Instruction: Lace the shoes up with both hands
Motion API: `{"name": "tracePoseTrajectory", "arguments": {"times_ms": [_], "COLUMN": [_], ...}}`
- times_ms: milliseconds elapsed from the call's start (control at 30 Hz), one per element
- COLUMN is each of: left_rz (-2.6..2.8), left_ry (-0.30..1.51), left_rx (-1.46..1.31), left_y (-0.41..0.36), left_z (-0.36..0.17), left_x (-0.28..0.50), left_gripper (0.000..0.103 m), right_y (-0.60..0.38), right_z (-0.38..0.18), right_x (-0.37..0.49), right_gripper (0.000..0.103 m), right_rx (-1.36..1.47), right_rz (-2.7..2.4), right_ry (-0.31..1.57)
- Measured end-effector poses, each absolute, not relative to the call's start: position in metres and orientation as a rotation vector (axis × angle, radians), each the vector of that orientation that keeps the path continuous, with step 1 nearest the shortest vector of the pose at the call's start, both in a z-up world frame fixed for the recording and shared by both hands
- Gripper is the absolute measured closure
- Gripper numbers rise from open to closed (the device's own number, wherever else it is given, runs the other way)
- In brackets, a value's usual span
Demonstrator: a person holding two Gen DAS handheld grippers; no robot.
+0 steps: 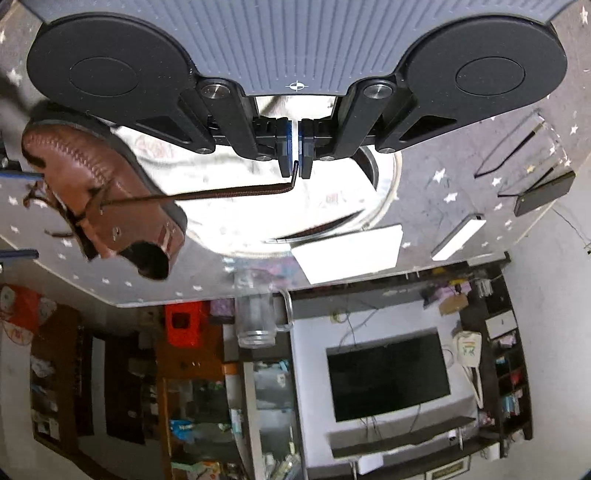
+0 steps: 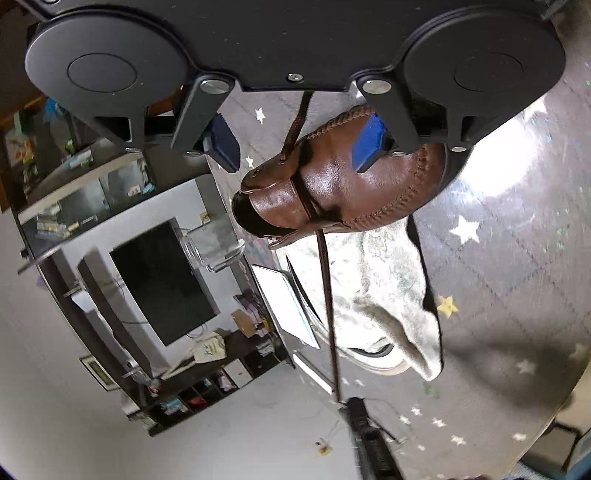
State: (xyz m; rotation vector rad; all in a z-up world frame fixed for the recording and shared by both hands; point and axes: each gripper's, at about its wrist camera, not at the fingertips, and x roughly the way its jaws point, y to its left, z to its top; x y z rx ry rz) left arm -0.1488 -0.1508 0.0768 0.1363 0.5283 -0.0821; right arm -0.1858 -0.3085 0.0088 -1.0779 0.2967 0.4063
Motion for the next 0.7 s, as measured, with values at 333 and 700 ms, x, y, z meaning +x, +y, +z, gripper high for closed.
{"name": "tracePoseTrajectory", "arguments": {"times_ms": [333, 700], "left_rz": [-0.075, -0.068], "left_ry": [0.619, 0.601], "left_rx": [0.074, 0.068], "left_y": [-0.155, -0.162], "left_z": [0.052, 0.048], "left_x": [-0.152, -0.163], "left_gripper": [0.079, 0.054], "right_y": [-0.326, -0.370], "right_z": [0.013, 0.019], "right_x": [-0.193, -0.199], "right_gripper": [0.019, 0.000], "right_rx": [-0.803, -0.517], "right_rz": [0.370, 0.355], "right_ry": [0.350, 0.426]}}
